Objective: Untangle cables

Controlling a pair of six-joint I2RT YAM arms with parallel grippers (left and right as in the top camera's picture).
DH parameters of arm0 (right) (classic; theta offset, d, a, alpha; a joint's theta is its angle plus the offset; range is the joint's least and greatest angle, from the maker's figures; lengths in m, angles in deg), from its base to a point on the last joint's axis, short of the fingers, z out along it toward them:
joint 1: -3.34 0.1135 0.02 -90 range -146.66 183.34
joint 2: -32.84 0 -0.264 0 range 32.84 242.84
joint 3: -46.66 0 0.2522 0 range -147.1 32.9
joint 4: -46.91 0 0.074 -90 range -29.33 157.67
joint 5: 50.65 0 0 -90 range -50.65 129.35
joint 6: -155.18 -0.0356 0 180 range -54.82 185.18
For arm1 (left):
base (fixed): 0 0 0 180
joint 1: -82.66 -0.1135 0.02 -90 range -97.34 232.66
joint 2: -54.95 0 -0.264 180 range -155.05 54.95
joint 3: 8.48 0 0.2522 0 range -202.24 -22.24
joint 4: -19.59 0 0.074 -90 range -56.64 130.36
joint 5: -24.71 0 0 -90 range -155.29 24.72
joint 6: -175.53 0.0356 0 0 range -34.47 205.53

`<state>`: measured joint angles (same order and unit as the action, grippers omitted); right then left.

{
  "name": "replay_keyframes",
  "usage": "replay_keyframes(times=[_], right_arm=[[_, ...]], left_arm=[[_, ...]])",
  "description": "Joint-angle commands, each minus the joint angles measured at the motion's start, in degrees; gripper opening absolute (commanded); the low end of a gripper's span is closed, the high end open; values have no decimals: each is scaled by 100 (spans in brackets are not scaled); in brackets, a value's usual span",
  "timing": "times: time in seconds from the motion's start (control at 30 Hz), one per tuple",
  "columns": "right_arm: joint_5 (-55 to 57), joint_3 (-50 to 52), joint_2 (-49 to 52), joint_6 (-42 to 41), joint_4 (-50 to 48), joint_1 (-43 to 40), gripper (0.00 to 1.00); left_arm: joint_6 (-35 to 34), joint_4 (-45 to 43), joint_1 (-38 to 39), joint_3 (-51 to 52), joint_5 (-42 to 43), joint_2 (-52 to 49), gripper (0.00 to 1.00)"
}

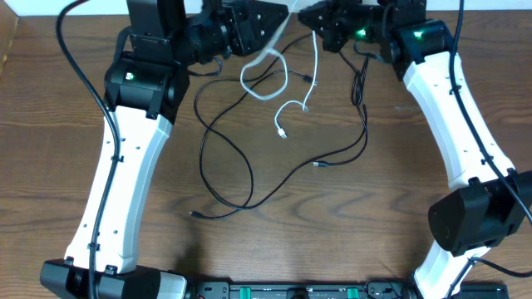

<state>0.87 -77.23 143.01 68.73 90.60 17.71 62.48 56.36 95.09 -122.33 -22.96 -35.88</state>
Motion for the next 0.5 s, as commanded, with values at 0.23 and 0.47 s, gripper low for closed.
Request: replay_keyframes(times=[0.23,0.47], right_arm=[[1408,-50,-1886,-1709,90,-1720,1],[1143,-50,-2380,-2070,496,-3355,1]], left_arm=[[50,269,-26,-48,-3171,96,93],[160,271,-26,-48,-3257,92,93]])
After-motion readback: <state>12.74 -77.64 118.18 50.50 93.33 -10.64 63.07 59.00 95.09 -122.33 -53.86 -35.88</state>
